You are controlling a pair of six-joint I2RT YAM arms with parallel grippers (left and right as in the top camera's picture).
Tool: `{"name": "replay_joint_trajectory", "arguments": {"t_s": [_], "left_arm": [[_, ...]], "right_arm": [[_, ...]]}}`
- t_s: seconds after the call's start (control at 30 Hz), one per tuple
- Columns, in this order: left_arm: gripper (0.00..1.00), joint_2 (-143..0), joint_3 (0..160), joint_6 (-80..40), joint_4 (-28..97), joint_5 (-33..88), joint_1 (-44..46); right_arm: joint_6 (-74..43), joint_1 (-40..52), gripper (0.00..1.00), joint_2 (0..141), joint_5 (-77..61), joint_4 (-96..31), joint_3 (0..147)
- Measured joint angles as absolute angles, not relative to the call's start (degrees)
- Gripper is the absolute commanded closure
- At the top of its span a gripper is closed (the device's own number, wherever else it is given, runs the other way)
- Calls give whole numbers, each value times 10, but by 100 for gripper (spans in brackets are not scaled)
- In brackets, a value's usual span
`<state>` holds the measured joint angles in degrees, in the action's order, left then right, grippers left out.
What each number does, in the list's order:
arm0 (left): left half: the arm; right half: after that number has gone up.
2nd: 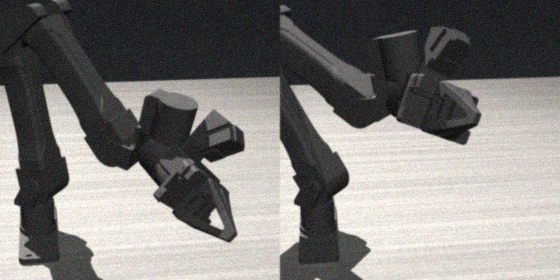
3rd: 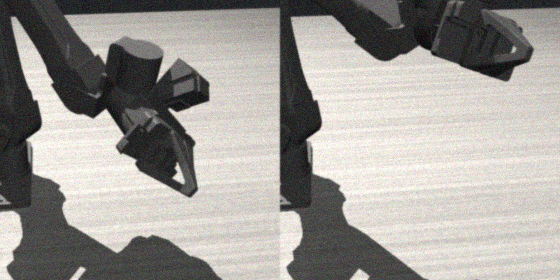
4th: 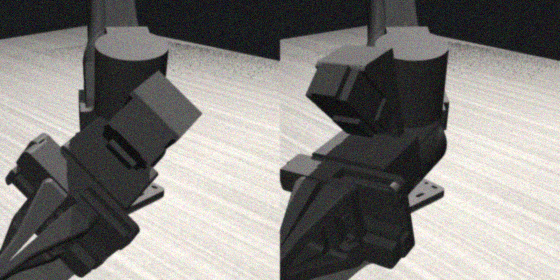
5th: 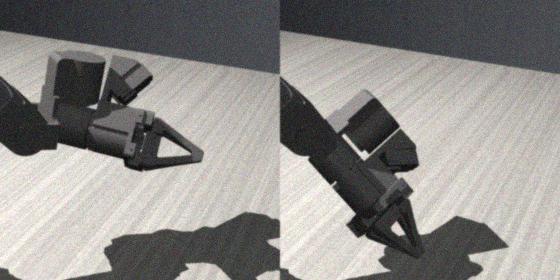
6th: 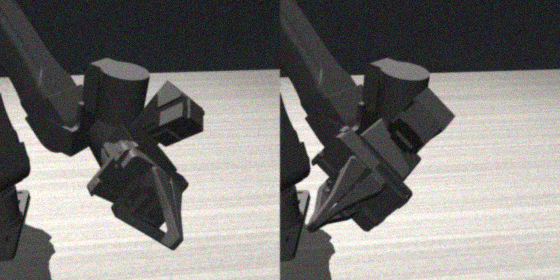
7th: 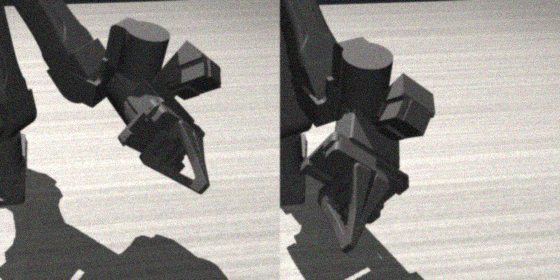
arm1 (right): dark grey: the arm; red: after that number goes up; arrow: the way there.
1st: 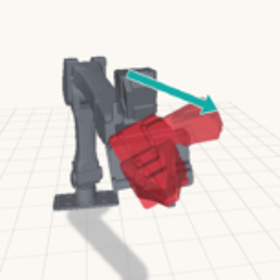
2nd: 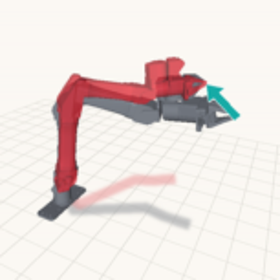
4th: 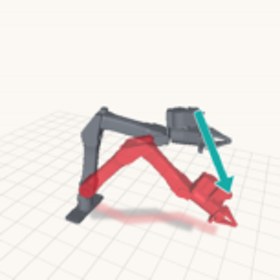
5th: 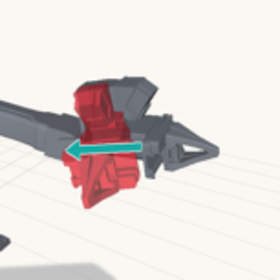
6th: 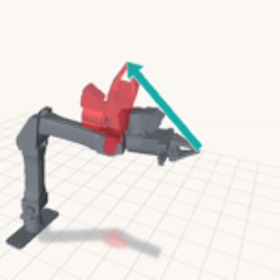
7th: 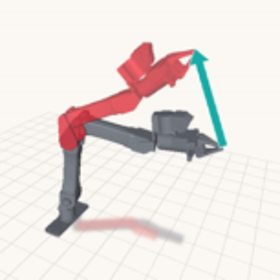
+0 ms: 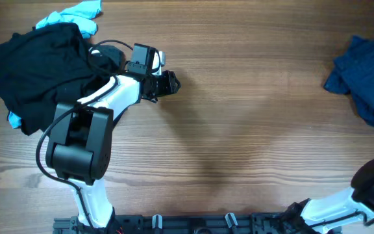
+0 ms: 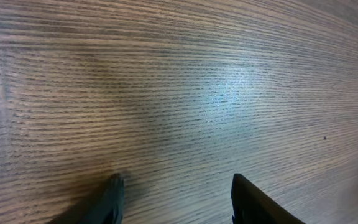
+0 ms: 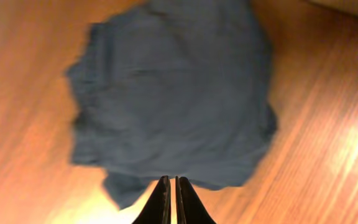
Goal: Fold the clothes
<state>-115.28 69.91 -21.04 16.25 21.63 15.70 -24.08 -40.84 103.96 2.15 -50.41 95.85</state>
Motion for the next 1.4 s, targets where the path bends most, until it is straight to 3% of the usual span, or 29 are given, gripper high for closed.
{"name": "replay_joint_trajectory", "arguments": {"t_s": [0.6,0.93,1.4], "left_arm": [[44,-1153,699,-210,162,216,157],[44,-1153,699,-210,162,216,157],[44,-1153,699,-210,171,216,157]], "right_arm": [[-267,-422,96,1184,73,-481,914],[-294,-402,96,1186,91,-384,826],[-334,-234,96,1188,55,-348,825]]}}
